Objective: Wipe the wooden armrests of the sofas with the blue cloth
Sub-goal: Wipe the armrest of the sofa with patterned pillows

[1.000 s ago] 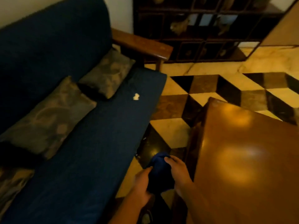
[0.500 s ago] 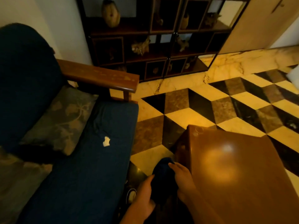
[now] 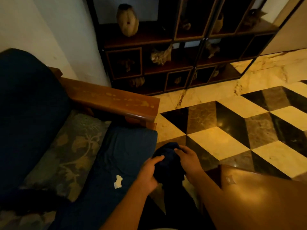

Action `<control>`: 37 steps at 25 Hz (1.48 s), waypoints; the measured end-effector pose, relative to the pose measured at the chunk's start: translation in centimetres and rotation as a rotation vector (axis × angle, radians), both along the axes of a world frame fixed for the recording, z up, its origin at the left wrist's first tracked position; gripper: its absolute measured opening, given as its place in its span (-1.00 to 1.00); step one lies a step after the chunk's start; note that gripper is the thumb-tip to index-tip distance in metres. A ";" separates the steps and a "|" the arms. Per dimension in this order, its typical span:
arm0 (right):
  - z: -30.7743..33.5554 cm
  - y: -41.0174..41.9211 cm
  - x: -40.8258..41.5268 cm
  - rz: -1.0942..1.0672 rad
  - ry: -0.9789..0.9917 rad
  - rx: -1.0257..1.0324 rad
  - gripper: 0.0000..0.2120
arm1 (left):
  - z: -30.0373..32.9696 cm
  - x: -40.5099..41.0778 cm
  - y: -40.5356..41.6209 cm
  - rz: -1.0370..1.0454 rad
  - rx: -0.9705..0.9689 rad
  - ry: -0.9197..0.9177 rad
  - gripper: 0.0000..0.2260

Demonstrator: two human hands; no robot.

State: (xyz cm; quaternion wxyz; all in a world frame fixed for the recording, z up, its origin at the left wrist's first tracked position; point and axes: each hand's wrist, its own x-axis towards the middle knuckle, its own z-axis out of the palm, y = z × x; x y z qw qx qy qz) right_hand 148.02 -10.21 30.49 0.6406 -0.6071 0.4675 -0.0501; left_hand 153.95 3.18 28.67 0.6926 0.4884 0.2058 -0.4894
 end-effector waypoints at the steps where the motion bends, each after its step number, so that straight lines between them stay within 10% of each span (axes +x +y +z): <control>1: -1.0 -1.2 2.4 0.052 0.011 -0.015 -0.83 | -0.8 2.0 -1.1 0.028 0.051 -0.017 -0.63; 13: -17.6 -16.5 26.0 0.378 0.104 -0.129 -0.79 | -15.4 22.1 -16.4 0.241 0.672 -0.212 -0.71; 19: -20.1 -15.6 28.0 0.429 -0.047 -0.571 -0.80 | -16.0 23.5 -19.8 0.326 0.929 -0.309 -0.70; 26: -19.6 -14.3 28.3 0.995 0.080 -0.879 -0.46 | -14.8 24.5 -18.5 0.263 0.983 -0.311 -0.77; 37: -21.8 -14.0 32.3 1.133 0.120 -1.219 -0.04 | -15.3 29.5 -15.3 0.575 0.967 -0.205 -0.86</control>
